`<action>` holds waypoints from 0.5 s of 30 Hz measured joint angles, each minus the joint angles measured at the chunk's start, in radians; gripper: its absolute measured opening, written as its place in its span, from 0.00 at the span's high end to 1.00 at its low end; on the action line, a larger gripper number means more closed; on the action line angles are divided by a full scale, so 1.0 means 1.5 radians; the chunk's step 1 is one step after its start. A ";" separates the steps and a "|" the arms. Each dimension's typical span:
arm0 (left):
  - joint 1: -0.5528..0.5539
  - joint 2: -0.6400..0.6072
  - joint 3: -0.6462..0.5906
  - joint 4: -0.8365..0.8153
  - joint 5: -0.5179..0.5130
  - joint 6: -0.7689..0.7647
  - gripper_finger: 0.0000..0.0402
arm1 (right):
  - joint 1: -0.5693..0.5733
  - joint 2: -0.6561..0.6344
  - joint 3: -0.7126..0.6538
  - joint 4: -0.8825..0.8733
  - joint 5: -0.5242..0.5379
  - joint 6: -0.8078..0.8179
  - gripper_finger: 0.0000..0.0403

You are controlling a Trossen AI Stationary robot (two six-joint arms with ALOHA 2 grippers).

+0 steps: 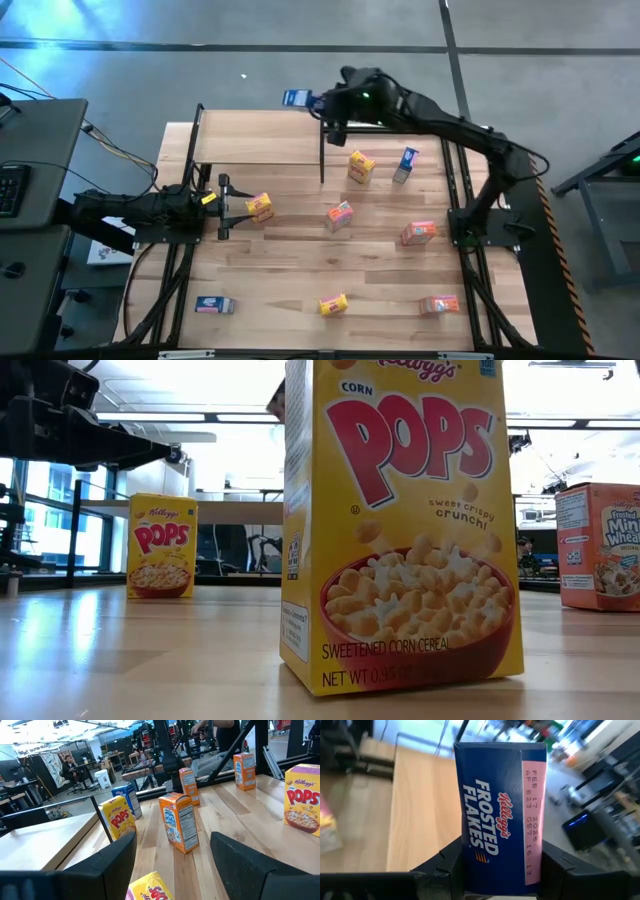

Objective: Stack cereal on shelf
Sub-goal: Put the middle blue cereal box on the shelf

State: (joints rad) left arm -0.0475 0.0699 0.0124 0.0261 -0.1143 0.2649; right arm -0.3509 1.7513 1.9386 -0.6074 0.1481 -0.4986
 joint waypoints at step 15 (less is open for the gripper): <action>0.000 0.000 0.000 0.000 0.000 0.000 0.39 | -0.053 0.181 0.187 -0.207 -0.021 -0.044 0.60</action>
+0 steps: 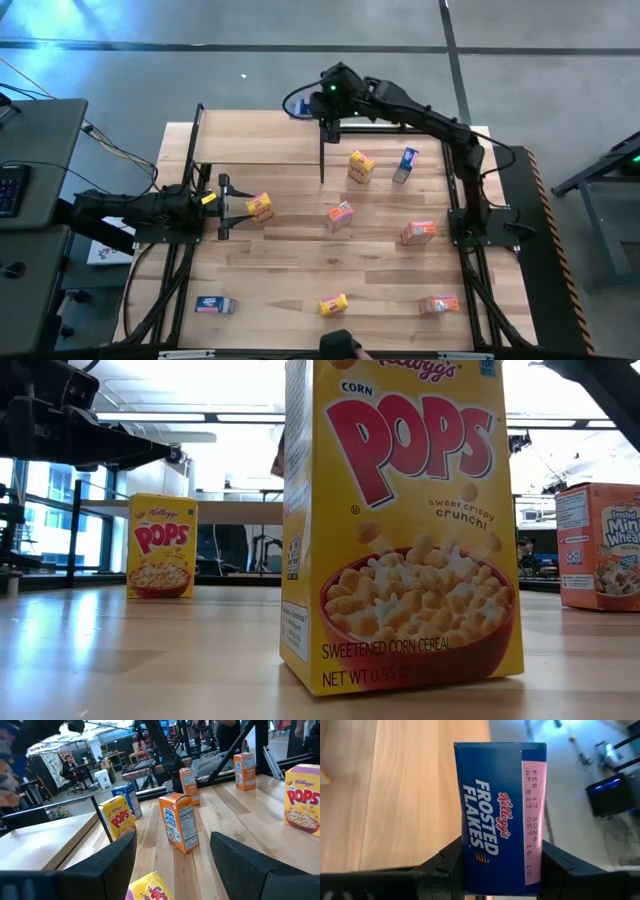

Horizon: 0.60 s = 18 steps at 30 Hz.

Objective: Stack cereal on shelf
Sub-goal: Put the middle blue cereal box on the shelf

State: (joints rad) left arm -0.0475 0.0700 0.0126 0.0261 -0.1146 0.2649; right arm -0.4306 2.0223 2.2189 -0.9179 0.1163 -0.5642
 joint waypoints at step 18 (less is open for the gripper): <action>0.000 0.000 0.000 0.000 -0.001 0.000 0.39 | -0.027 0.044 -0.005 -0.028 -0.051 -0.013 0.60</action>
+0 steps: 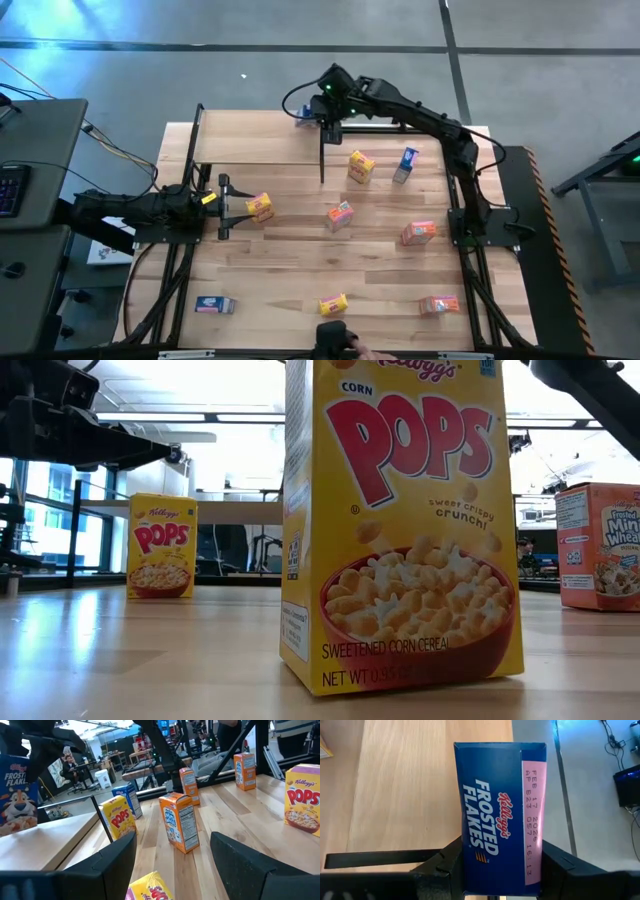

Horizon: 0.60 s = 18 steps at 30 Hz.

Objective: Stack cereal on shelf
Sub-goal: Put the middle blue cereal box on the shelf

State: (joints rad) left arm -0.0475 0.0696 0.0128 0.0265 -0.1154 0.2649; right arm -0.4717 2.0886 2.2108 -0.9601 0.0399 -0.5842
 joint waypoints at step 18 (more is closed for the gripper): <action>0.000 0.000 0.000 0.000 0.000 0.000 0.39 | 0.000 0.004 0.000 0.000 0.001 0.005 0.56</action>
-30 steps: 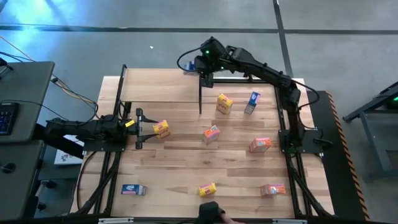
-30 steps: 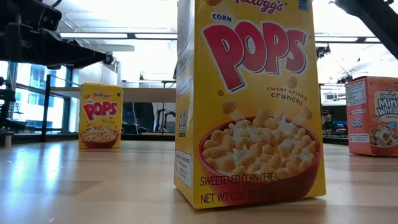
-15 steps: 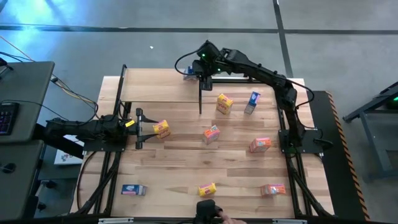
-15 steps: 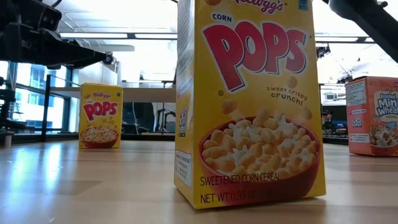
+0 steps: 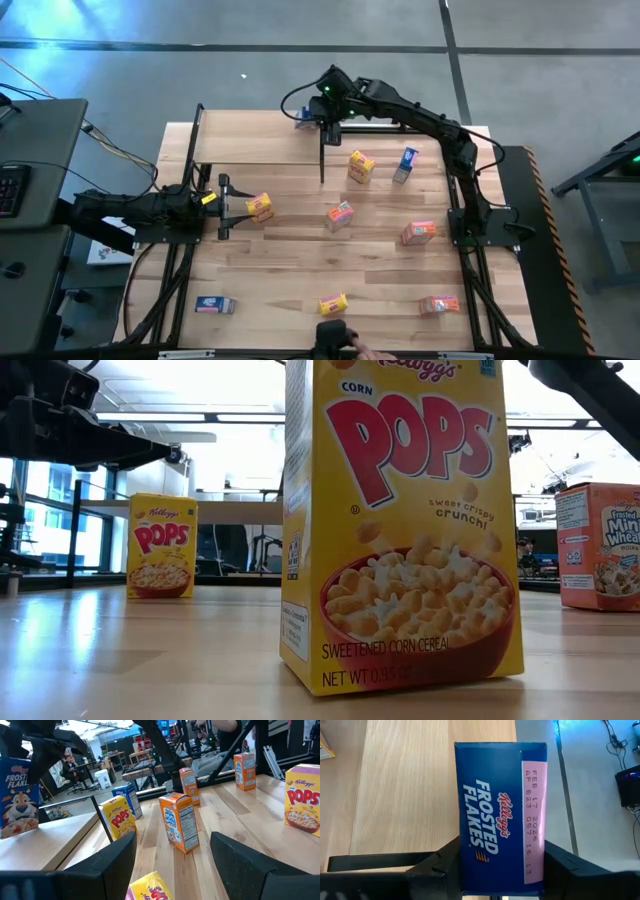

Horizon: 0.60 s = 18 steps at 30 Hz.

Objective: Stack cereal on shelf
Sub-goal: Put the middle blue cereal box on the shelf

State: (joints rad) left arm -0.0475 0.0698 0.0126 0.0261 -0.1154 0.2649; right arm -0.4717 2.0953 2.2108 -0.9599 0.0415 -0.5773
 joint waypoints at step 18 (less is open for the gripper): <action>0.000 0.000 0.000 0.000 0.000 0.000 0.39 | -0.001 0.003 -0.001 0.016 0.018 -0.003 0.45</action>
State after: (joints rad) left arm -0.0475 0.0700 0.0124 0.0265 -0.1154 0.2649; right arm -0.4736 2.0991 2.2101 -0.9365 0.0689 -0.5823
